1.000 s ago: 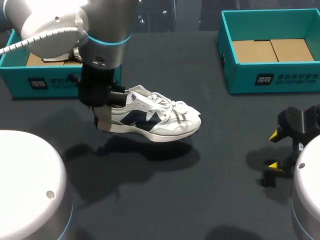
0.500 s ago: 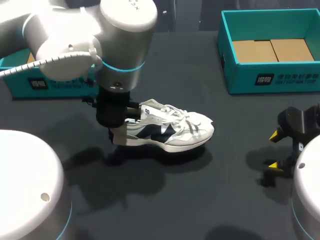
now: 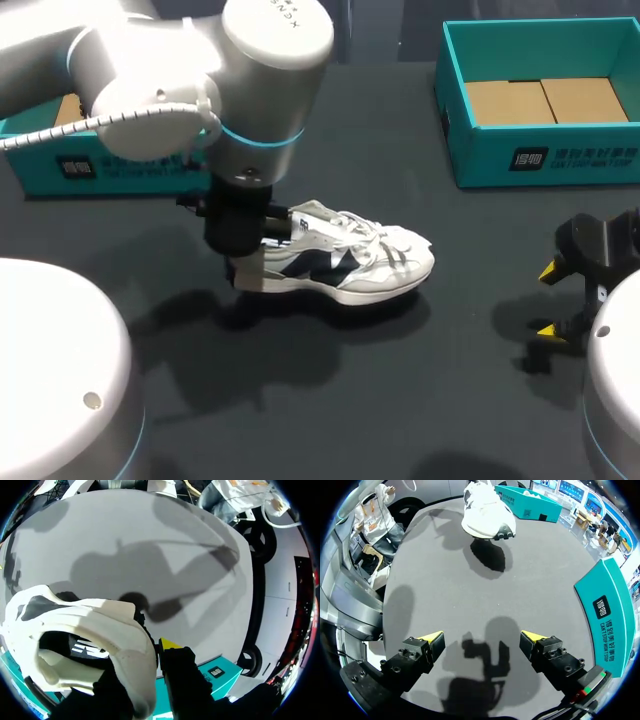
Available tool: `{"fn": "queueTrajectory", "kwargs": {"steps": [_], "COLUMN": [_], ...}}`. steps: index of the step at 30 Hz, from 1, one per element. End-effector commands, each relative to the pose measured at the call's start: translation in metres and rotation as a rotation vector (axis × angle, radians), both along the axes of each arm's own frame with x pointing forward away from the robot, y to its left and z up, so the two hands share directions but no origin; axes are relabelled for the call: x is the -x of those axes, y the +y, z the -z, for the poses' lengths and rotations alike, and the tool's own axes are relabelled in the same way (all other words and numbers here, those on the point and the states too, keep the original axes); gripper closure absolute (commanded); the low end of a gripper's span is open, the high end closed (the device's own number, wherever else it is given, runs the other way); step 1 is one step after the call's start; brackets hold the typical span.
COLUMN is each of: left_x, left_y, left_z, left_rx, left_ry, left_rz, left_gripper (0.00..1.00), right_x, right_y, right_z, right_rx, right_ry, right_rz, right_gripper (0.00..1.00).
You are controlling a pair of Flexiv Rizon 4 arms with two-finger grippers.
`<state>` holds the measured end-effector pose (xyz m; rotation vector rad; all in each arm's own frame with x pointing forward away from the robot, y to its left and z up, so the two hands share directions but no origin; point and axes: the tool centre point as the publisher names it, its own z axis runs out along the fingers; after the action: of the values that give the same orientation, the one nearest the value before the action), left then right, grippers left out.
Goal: Take the shoe out of the shoebox, open the shoe tongue, remove and reinsert the insole, then place the shoe into the shoebox
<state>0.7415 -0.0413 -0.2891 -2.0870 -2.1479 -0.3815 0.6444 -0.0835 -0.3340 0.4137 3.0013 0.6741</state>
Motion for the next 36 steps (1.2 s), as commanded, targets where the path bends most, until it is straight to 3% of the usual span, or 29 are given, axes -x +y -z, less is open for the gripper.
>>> {"fn": "queueTrajectory", "kwargs": {"steps": [1, 9, 19, 36], "left_x": [0.003, 0.007, 0.003, -0.001], "left_y": [-0.006, -0.020, -0.039, -0.054], "left_z": [0.006, 0.027, 0.049, 0.070], "left_rx": [0.010, -0.019, 0.025, 0.040], "left_ry": [-0.009, -0.058, -0.077, -0.074], "left_rz": [0.005, 0.019, -0.032, -0.019], "left_gripper": [1.00, 1.00, 1.00, 1.00], "right_x": [0.002, 0.002, 0.002, 0.002], "right_y": [0.000, 0.000, 0.000, 0.000], "right_z": [-0.001, -0.001, -0.001, -0.001], "right_rx": [0.002, 0.002, 0.002, 0.002], "right_ry": [-0.003, -0.003, -0.003, -0.003], "right_rz": [0.001, 0.001, 0.001, 0.001], "right_gripper": [0.00, 0.00, 0.00, 0.00]}}
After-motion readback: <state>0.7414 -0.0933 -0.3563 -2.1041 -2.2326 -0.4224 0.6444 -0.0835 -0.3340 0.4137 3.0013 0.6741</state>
